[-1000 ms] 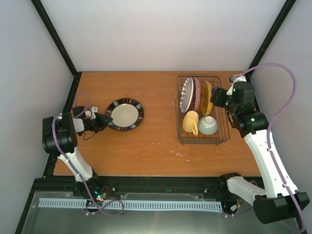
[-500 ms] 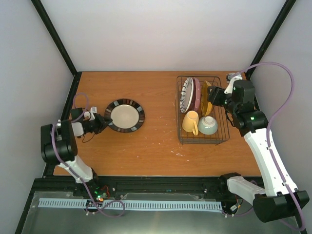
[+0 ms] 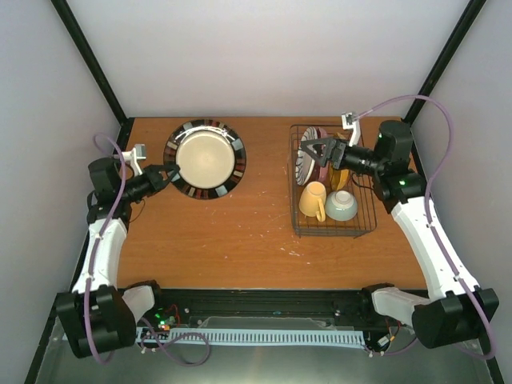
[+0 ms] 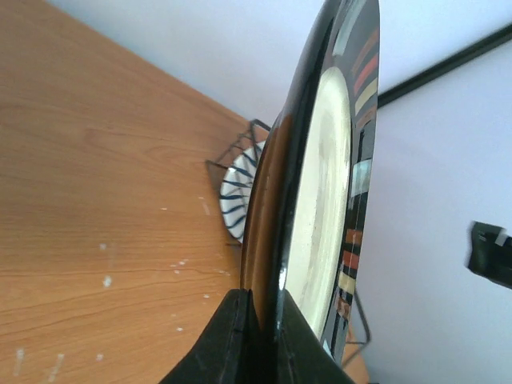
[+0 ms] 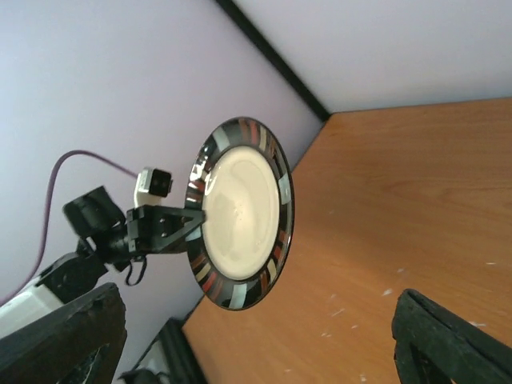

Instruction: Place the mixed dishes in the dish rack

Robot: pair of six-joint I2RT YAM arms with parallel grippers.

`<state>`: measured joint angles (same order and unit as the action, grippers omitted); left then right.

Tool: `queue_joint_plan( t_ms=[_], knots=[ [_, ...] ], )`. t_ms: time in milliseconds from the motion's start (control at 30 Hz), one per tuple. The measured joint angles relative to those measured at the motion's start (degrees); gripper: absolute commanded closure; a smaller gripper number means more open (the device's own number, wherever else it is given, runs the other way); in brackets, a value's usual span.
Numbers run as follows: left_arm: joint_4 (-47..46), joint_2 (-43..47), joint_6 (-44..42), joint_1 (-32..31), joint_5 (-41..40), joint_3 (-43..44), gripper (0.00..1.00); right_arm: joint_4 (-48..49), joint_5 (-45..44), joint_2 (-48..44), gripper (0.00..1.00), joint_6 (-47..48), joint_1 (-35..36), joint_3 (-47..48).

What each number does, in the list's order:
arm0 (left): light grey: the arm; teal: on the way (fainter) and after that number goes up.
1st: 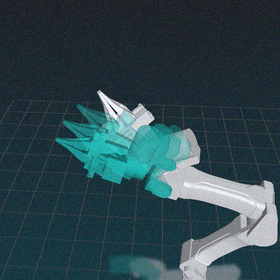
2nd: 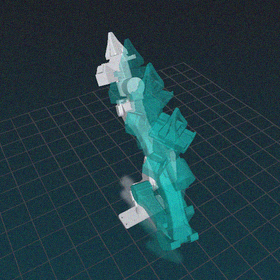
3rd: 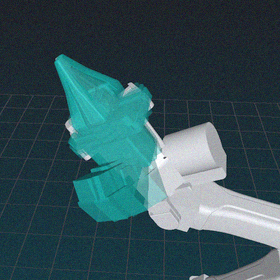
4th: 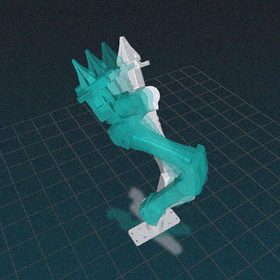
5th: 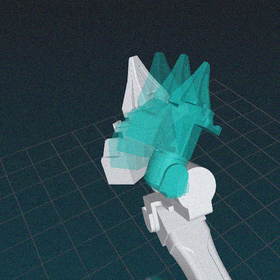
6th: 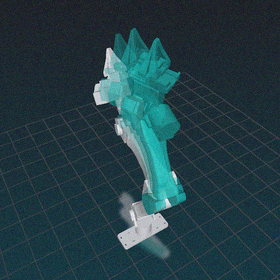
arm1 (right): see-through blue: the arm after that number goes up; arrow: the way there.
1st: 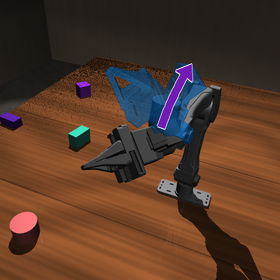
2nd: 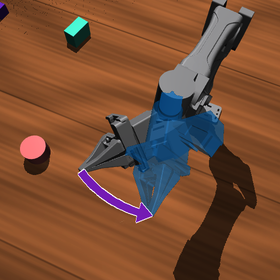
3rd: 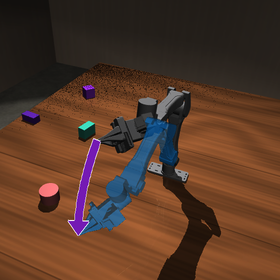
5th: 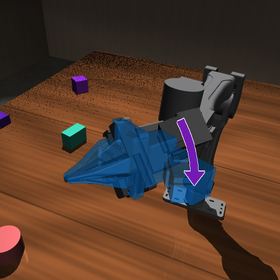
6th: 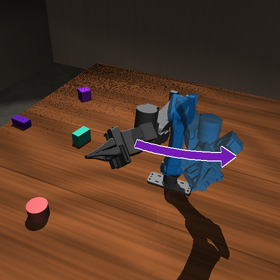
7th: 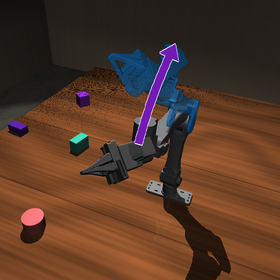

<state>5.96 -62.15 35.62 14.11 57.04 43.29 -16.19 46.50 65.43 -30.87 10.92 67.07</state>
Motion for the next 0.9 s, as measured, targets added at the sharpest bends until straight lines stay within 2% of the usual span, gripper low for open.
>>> queue_joint_plan(
  t_ms=[233, 567, 900],
  knots=[
    [1.1, 7.2, 5.6, -1.4, 5.1, 0.0, 0.99, 6.4, 9.5, 3.6, 0.13, -4.1, 1.4, -2.4],
    [-5.0, 9.6, 13.9, -4.1, 11.8, 0.0, 0.99, 5.7, 9.9, 9.5, 0.13, -1.0, 10.3, 1.2],
    [-9.6, 9.3, 17.9, -4.9, 13.9, -0.1, 0.99, 6.7, 9.6, 13.5, 0.15, -0.4, 15.9, 2.7]
  ],
)
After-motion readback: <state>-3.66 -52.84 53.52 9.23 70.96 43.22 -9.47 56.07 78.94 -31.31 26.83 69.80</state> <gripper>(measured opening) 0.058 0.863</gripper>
